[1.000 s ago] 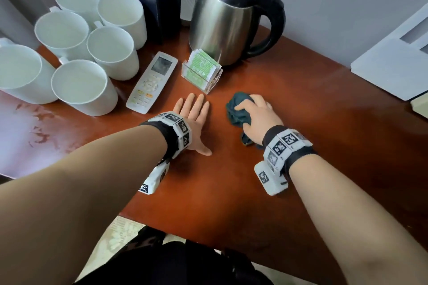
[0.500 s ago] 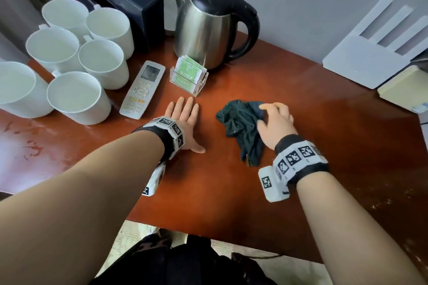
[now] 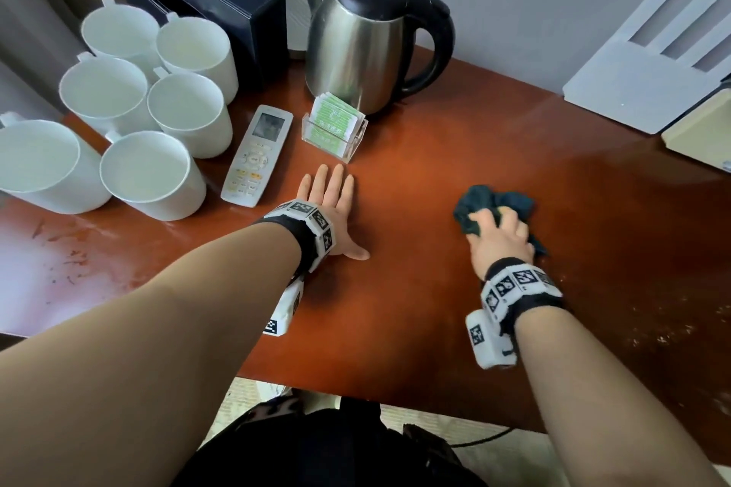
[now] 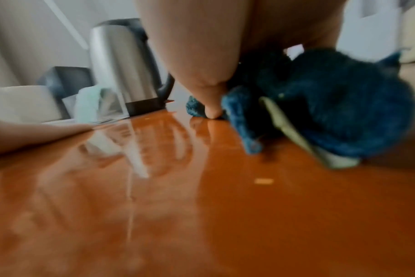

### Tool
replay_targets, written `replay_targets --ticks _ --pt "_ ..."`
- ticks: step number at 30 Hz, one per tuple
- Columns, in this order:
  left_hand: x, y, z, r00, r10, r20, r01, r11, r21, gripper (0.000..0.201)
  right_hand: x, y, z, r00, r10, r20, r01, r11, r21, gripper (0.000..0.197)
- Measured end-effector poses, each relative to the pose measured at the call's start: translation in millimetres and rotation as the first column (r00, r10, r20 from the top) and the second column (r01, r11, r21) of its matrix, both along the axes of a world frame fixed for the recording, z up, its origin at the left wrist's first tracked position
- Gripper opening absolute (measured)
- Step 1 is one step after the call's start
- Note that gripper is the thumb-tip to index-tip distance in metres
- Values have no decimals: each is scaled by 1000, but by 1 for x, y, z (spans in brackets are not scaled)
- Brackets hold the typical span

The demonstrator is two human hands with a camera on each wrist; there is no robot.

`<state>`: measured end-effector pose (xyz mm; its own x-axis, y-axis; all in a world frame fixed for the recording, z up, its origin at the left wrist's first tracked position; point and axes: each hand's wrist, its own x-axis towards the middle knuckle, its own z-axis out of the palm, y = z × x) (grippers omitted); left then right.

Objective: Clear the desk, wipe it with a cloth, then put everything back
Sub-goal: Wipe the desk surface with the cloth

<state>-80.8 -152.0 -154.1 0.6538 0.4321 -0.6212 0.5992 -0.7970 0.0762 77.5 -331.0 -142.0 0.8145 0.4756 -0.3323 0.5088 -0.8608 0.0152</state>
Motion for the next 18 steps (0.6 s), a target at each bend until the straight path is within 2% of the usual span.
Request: replay_targets --ticks 2,4,7,9,10,15,18 --pt "0 0 0 1000 -4 0 4 1000 10 126 8 -7 5 997 -80 -26 80 997 11 26" --pt "0 1 0 1000 -9 -5 9 1000 10 125 9 0 12 995 -83 -58 88 992 88 29" --pt "1 1 1 1000 -1 -11 1 1000 10 125 -9 29 15 988 146 -52 -129 960 249 29" --pt "1 0 1 1000 -4 -10 4 1000 13 124 -27 45 9 962 265 -69 -243 942 233 29" --pt "1 0 1 1000 -3 -10 3 1000 14 124 -32 47 4 958 278 -74 -258 943 210 29" --pt "2 -2 3 1000 7 -24 -6 1000 22 124 -3 18 -4 976 202 -79 -185 966 182 30" --pt "4 -3 6 999 36 -37 -35 999 20 125 29 -18 6 997 45 -68 -34 988 152 29"
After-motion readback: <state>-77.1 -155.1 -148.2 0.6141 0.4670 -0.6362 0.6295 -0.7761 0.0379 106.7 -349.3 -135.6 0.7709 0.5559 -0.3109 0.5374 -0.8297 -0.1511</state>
